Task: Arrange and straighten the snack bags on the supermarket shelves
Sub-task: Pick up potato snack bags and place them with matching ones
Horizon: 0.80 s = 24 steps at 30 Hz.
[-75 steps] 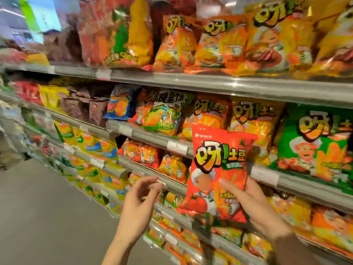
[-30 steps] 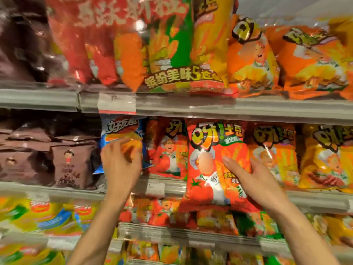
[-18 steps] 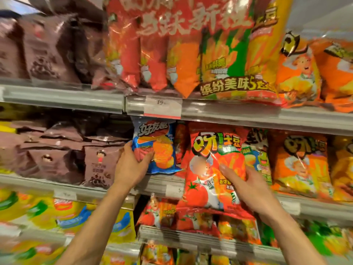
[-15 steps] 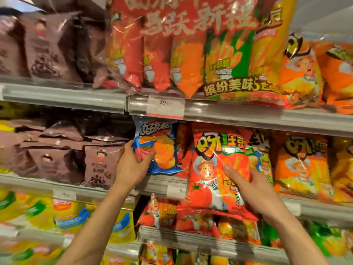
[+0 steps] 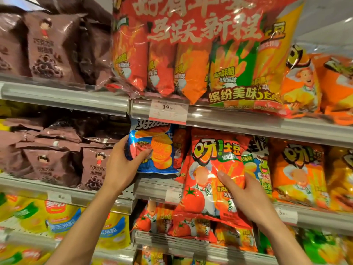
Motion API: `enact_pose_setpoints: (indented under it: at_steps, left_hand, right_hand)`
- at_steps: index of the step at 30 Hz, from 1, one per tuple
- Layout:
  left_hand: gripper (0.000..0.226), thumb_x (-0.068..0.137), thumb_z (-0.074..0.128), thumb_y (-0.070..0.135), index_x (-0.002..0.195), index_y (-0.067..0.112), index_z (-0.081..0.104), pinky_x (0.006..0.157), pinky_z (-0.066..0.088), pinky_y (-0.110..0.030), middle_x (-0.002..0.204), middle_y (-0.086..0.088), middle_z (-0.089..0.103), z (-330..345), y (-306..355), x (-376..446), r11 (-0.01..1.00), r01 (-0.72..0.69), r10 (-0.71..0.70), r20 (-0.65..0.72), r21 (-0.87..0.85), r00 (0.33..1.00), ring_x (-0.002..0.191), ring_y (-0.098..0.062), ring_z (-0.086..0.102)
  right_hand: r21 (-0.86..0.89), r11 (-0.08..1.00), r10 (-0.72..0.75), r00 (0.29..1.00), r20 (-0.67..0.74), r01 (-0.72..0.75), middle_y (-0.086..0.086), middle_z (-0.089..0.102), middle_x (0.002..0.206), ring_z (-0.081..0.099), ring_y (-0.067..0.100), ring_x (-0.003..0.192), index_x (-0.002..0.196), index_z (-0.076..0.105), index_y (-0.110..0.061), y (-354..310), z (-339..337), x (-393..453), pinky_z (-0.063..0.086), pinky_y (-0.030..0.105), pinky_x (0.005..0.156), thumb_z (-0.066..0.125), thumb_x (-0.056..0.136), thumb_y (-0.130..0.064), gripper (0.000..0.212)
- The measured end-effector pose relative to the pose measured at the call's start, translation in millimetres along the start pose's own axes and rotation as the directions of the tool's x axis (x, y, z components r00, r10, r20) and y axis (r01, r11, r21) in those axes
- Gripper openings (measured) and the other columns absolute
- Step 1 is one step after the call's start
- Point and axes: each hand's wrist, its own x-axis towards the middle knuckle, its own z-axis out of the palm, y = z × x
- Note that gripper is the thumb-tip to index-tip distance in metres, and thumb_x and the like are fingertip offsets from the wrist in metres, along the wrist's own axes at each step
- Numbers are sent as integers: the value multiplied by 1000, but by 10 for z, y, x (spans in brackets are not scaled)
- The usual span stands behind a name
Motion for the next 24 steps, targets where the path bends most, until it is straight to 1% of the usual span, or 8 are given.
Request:
enact_pose_setpoints:
  at_steps: [3,5,8,12,15,17,21,24]
  left_hand:
    - [36,82,81,43,106,54,56,74,52,-13,106,18,68,-145,8,-52,1000,4,-4,-27,3,1000,92,10,65]
    - [35,83,81,36,103,50,56,66,46,-6,101,22,65,-290,4,-110,1000,12,-12,-45,9,999,86,19,62]
    - [38,83,82,39,116,34,65,72,49,-11,105,16,73,-566,-24,-182,999,17,-16,-44,42,999,92,7,67]
    - [49,80,81,44,123,27,67,80,55,-26,106,10,75,-874,-30,-252,998,17,-12,-84,58,996,95,-4,71]
    - [35,81,83,35,112,33,67,73,50,-11,99,12,75,-1036,6,-301,996,22,-11,-144,81,990,90,3,69]
    - [29,81,84,33,101,41,64,72,50,-12,93,15,75,-1100,11,-330,994,23,-7,-151,103,989,86,5,69]
    - [36,81,83,37,113,32,68,79,54,-22,100,12,76,-1097,17,-387,997,20,-9,-136,79,991,91,-1,71]
    - [38,80,83,41,114,32,68,79,53,-18,101,13,76,-1041,4,-413,999,18,-12,-120,49,993,93,-1,71]
  right_hand:
    - [-13,1000,-13,1000,15,13,-22,66,61,61,-5,57,90,69,-24,-23,103,43,43,24,64,65,88,-57,33]
    - [-30,999,-13,1000,18,14,-23,71,71,65,-6,68,94,70,-28,-69,240,127,47,24,66,65,87,-61,34]
    - [-93,995,-48,999,-10,47,-15,76,93,70,8,90,104,69,-30,-172,547,347,55,35,83,60,81,-76,53]
    - [-143,987,-71,997,-17,68,-4,72,101,68,21,96,113,64,-21,-363,889,632,51,36,83,60,81,-76,63]
    - [-160,986,-59,996,-65,48,4,69,105,65,32,105,122,59,-11,-453,1016,743,52,40,87,58,83,-76,76]
    - [-178,984,-49,994,-99,30,16,66,118,61,39,116,133,50,-2,-487,1116,765,49,43,92,57,88,-70,82]
    - [-179,983,-31,999,-8,30,20,64,120,59,38,122,155,23,2,-577,1351,724,46,40,95,51,97,-61,90]
    - [-172,980,-97,995,8,97,20,46,151,44,33,140,159,13,-2,-557,1349,657,39,39,109,56,97,-56,92]
